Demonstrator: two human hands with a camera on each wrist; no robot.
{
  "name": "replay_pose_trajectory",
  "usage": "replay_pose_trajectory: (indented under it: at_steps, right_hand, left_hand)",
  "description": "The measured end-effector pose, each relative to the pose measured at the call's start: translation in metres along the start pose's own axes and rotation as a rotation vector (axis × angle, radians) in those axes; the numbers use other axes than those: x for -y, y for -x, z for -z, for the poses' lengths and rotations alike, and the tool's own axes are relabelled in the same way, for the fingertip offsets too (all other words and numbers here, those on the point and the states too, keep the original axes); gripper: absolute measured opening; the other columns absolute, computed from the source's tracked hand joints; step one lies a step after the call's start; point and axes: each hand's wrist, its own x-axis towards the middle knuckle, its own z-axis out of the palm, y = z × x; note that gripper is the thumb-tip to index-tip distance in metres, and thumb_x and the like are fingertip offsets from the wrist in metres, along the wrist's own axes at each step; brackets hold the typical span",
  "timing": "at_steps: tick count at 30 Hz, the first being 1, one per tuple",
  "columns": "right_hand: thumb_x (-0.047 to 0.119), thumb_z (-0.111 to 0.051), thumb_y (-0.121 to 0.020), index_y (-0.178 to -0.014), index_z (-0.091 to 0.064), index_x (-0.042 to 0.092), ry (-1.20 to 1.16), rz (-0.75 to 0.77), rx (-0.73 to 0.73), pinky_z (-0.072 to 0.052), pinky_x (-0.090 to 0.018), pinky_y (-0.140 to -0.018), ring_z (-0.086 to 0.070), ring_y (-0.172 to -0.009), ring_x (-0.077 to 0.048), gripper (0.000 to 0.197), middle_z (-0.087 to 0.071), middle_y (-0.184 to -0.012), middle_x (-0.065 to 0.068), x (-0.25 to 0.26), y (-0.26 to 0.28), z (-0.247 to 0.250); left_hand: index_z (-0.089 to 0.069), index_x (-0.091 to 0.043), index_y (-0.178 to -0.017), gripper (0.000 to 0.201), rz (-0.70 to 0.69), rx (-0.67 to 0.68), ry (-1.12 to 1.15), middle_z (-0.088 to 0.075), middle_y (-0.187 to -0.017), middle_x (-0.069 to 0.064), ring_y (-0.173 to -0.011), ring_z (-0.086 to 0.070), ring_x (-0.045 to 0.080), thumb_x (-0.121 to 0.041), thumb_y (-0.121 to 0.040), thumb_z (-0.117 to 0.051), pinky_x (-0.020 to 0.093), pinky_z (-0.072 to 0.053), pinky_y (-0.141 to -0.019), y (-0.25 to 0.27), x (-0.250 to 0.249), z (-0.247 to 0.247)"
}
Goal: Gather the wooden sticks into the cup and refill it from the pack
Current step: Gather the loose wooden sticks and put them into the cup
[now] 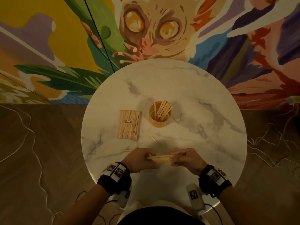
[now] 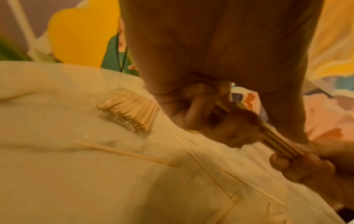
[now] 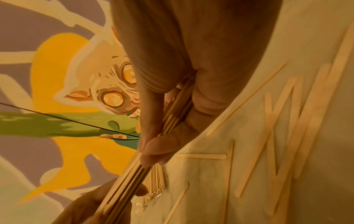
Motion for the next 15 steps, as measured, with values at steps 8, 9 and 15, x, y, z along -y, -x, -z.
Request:
replay_pose_trajectory:
  at_steps: [8,9,15]
  right_hand:
    - [-0.009,-0.071,-0.077,-0.085,-0.074,-0.002,-0.032,0.014,0.016,-0.057,-0.024,-0.057,-0.068,-0.058,-0.021,0.011,-0.072,-0.068,-0.016,0.001,-0.004,-0.023]
    - [-0.006,-0.072,-0.078,-0.086,-0.075,-0.002,-0.022,0.029,0.015,-0.057,-0.025,-0.058,-0.068,-0.061,-0.021,0.010,-0.073,-0.072,-0.015,0.004,-0.004,-0.029]
    - [0.002,-0.069,-0.083,-0.097,-0.071,-0.010,0.022,0.124,-0.045,-0.058,-0.028,-0.060,-0.067,-0.072,-0.032,0.018,-0.071,-0.089,-0.025,0.031,-0.009,-0.033]
  left_hand:
    - [-0.074,-0.015,-0.082,0.016,0.029,-0.400,0.598,-0.068,-0.067,0.013,-0.049,-0.064,0.028,-0.028,-0.088,-0.067,0.027,-0.044,-0.039,-0.003,-0.007,-0.022]
    - [-0.074,-0.013,-0.076,0.019,0.037,-0.436,0.582,-0.067,-0.063,0.017,-0.044,-0.061,0.027,-0.026,-0.087,-0.068,0.027,-0.043,-0.038,-0.007,-0.011,-0.026]
    - [-0.072,-0.007,-0.070,0.028,-0.055,-0.536,0.601,-0.061,-0.051,0.009,-0.040,-0.056,0.024,-0.026,-0.090,-0.065,0.024,-0.040,-0.039,-0.026,-0.022,-0.018]
